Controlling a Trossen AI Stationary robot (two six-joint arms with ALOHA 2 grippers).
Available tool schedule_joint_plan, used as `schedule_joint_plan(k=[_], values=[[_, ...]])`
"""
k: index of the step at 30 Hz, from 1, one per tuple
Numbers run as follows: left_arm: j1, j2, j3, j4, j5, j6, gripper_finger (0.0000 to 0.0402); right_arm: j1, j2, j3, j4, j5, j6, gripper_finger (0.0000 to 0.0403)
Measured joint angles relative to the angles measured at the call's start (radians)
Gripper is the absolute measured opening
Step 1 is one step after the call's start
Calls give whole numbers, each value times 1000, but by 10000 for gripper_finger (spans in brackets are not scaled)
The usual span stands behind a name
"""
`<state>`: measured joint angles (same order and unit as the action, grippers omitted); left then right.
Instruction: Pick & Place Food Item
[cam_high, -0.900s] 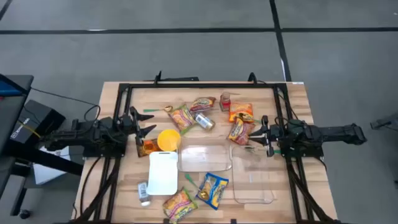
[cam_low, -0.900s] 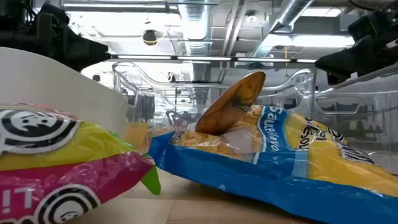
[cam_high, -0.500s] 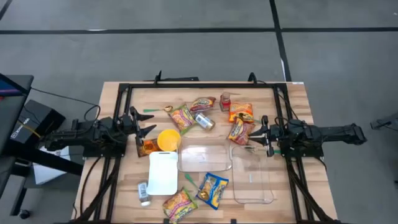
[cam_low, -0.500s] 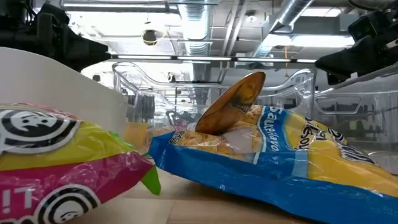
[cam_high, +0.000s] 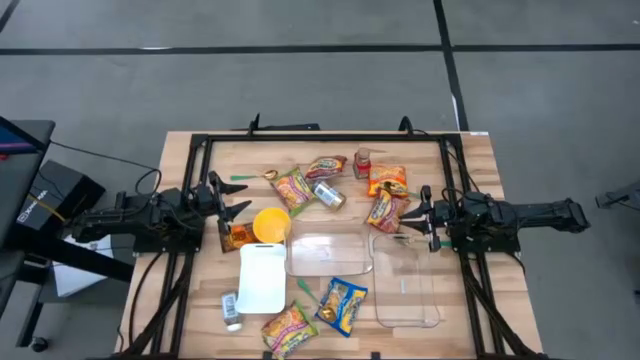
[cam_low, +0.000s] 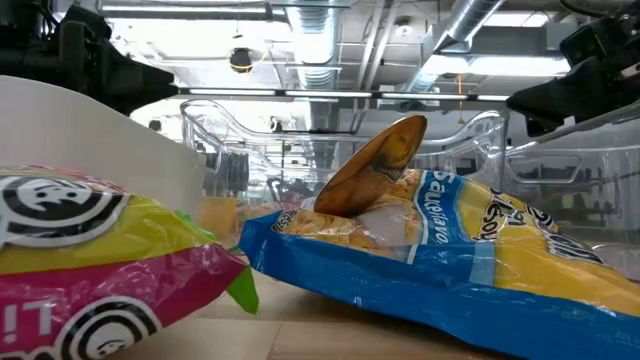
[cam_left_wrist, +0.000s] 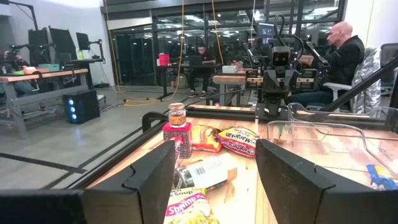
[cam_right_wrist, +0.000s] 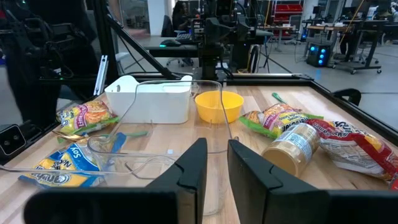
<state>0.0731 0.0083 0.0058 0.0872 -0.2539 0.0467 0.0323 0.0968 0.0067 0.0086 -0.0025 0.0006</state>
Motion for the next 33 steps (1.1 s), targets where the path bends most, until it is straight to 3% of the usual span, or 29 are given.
schedule_joint_plan(k=[25,28,33], values=[[0,0,0,6,0,0,218,0,0,0,0,0,0,59],[2,10,0,129,-27,-28,218,0,0,0,0,0,0,59],[2,44,0,450,-32,-298,218,0,0,0,0,0,0,59]])
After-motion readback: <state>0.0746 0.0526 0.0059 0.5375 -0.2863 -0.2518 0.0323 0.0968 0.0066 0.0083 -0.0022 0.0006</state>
